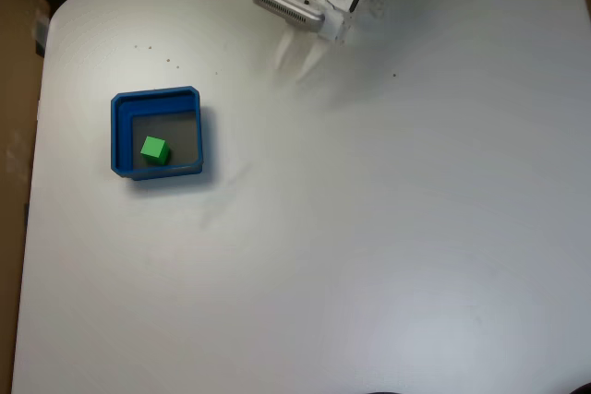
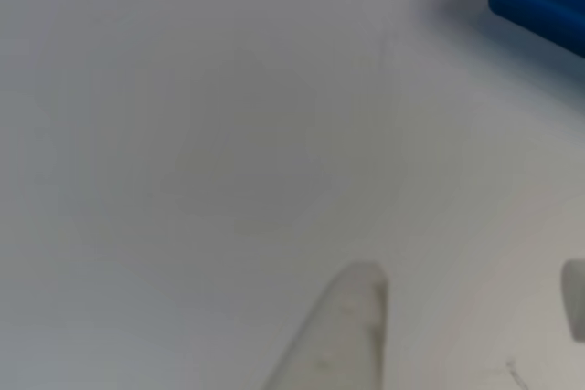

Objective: Pick up green cube and drop it in the blue box

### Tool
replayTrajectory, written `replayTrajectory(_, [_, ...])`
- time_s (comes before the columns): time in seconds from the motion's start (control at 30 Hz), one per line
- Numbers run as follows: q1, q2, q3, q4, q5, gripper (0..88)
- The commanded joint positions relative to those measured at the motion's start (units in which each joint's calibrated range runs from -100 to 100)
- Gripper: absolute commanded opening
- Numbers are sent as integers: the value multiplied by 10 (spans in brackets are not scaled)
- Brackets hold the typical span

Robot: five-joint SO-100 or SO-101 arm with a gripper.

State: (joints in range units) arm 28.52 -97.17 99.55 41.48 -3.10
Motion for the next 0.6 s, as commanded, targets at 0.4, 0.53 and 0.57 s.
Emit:
replayTrajectory(0.4, [-209,-17,4,-9,-2,142])
replayTrajectory(0.53, [-267,-17,4,-9,-2,142])
replayTrajectory(0.57, [-279,-17,4,-9,-2,142])
